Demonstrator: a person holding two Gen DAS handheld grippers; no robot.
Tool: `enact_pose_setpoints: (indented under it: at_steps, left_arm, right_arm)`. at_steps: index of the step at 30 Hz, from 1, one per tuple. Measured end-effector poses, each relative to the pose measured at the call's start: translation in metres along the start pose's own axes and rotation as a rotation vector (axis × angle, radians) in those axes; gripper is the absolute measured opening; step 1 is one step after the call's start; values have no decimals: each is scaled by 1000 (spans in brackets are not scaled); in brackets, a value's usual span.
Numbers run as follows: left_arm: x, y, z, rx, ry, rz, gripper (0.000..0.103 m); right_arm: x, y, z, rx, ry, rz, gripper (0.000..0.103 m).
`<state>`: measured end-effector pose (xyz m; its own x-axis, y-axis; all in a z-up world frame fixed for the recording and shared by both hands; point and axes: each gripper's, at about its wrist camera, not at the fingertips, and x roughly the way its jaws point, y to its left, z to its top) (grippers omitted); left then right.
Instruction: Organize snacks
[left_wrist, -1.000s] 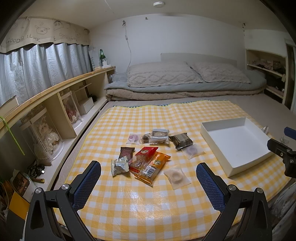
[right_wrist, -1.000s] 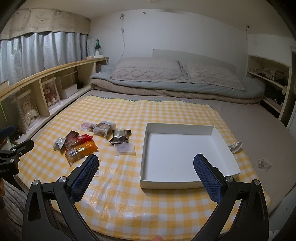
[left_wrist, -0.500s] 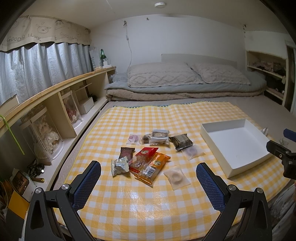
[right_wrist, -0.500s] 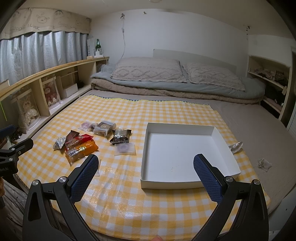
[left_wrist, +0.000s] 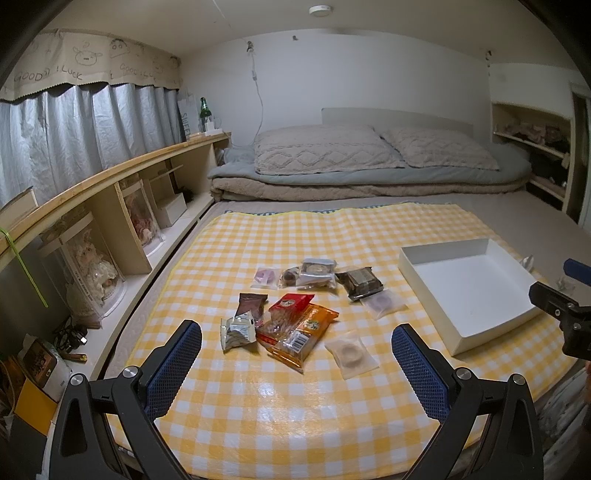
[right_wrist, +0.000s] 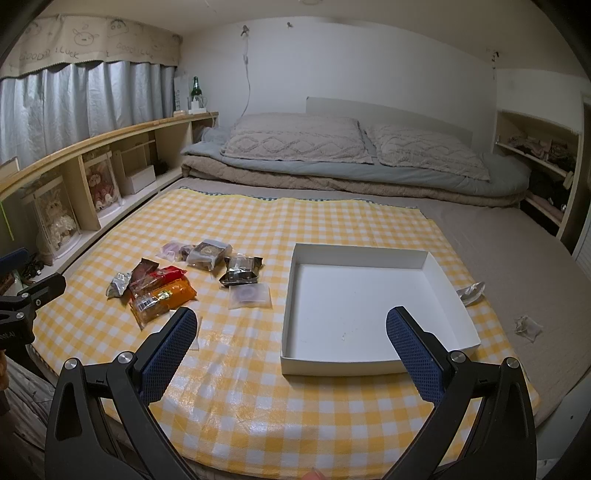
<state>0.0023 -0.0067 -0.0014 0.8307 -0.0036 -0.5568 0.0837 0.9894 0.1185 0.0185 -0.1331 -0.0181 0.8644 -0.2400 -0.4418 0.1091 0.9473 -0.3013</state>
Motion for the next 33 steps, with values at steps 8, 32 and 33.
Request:
enact_pose_setpoints:
  at_steps: [8,32,33]
  left_arm:
    - [0,-1,0,-2,-2,-1,103]
    - [-1,2,0,-4,-4,-3,103]
    - [-1,2,0,-4,-4,-3,103]
  right_arm:
    - [0,0,0,-1,-1,0,103]
    - [1,0,0,-3,2,2,103]
    - [1,0,0,-3,2,2,103]
